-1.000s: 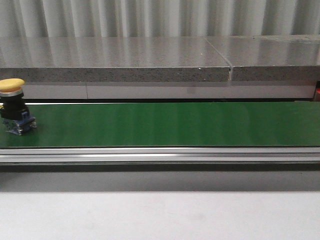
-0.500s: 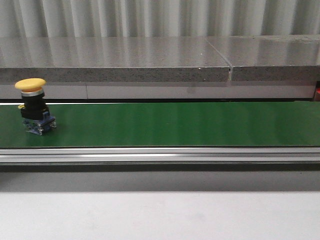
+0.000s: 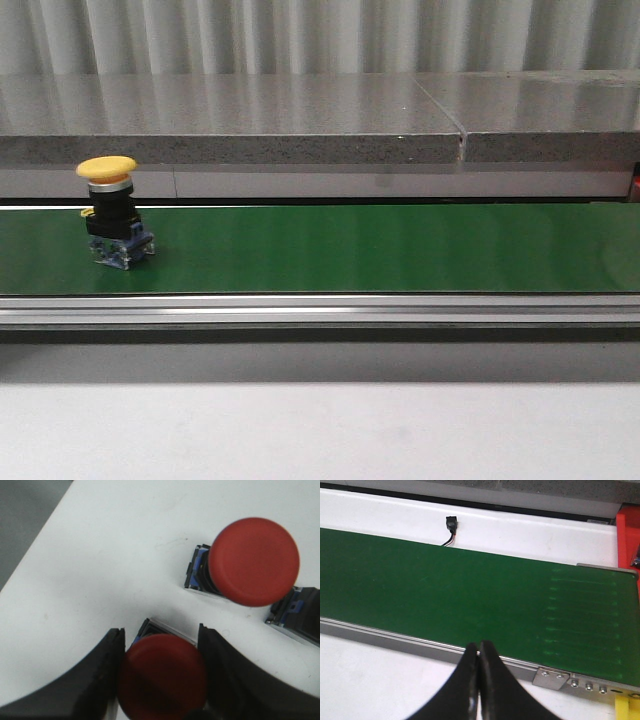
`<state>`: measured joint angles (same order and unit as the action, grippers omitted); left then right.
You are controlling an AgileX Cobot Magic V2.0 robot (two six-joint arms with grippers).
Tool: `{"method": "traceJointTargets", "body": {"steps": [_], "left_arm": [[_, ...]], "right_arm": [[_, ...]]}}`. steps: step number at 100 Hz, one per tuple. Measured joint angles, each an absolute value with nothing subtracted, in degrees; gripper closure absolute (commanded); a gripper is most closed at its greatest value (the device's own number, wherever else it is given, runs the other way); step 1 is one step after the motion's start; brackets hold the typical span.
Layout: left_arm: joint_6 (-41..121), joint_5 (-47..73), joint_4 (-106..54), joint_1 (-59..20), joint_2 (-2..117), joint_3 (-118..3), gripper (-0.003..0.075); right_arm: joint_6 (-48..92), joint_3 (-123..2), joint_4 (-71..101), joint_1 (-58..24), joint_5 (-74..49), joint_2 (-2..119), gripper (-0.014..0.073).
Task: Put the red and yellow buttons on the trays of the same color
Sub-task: 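Grasp a red push button on the table with the left gripper, lift over belt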
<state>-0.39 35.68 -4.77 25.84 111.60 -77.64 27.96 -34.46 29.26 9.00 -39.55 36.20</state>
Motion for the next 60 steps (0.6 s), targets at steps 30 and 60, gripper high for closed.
{"method": "traceJointTargets", "body": {"steps": [30,60], "left_arm": [[-0.5,40.8,-5.5,24.3,103.9,-77.6,0.074],[-0.4,45.4,-5.5,17.3,92.8,-76.4,0.074]], "right_arm": [[28.0,-34.5,29.3,9.0,-39.5,36.2,0.0652],[28.0,-34.5,29.3,9.0,-39.6,36.2,0.0652]]}}
